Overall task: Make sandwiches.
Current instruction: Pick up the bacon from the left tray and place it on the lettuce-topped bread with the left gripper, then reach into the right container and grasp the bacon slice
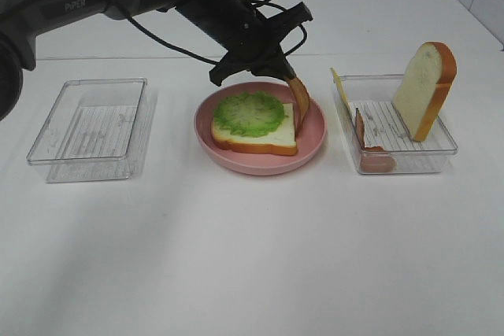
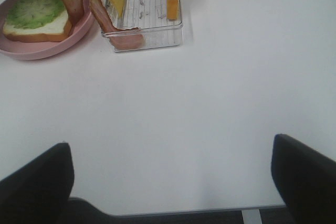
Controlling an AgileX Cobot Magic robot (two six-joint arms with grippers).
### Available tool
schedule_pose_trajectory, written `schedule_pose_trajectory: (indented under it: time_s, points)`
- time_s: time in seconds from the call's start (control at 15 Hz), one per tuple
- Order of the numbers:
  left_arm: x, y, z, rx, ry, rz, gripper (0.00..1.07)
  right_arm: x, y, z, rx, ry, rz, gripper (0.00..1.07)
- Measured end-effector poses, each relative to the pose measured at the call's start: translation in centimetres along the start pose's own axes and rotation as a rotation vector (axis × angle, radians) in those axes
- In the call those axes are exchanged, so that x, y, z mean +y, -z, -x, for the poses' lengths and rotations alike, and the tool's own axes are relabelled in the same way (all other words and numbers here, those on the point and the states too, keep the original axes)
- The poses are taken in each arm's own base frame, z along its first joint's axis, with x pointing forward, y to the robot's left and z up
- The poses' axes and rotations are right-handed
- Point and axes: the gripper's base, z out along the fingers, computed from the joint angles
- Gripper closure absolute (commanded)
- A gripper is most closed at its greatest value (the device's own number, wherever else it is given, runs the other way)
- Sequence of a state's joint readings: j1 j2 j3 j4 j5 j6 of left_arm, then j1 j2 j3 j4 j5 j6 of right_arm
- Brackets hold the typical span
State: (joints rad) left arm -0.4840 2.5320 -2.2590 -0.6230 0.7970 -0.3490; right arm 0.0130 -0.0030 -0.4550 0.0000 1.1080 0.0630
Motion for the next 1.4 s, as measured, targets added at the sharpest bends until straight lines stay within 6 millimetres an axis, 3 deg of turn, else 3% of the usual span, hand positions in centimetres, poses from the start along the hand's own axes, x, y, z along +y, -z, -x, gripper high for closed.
schedule_pose_trajectory:
  time_s: [0.8, 0.93, 1.07, 1.13, 1.2, 1.27, 1.4]
  points:
    - [3.0, 0.9, 0.7, 0.023, -0.135, 0.258, 1.07, 0.0, 0.0, 0.0, 0.0, 0.0, 0.0, 0.09]
    - [3.5, 1.1, 0.8, 0.024, -0.152, 0.319, 0.94, 0.0, 0.0, 0.0, 0.0, 0.0, 0.0, 0.09]
    - [3.8, 1.2, 0.7, 0.033, -0.166, 0.355, 0.68, 0.0, 0.0, 0.0, 0.0, 0.0, 0.0, 0.09]
    - [4.0, 1.3, 0.7, 0.046, -0.174, 0.377, 0.48, 0.0, 0.0, 0.0, 0.0, 0.0, 0.0, 0.09]
    - [4.2, 1.4, 0.5, 0.068, -0.177, 0.402, 0.15, 0.0, 0.0, 0.0, 0.0, 0.0, 0.0, 0.09]
    - [4.3, 1.4, 0.4, 0.082, -0.177, 0.414, 0.04, 0.0, 0.0, 0.0, 0.0, 0.0, 0.0, 0.09]
    - [4.3, 1.7, 0.2, 0.102, -0.189, 0.425, 0.05, 0.0, 0.0, 0.0, 0.0, 0.0, 0.0, 0.09]
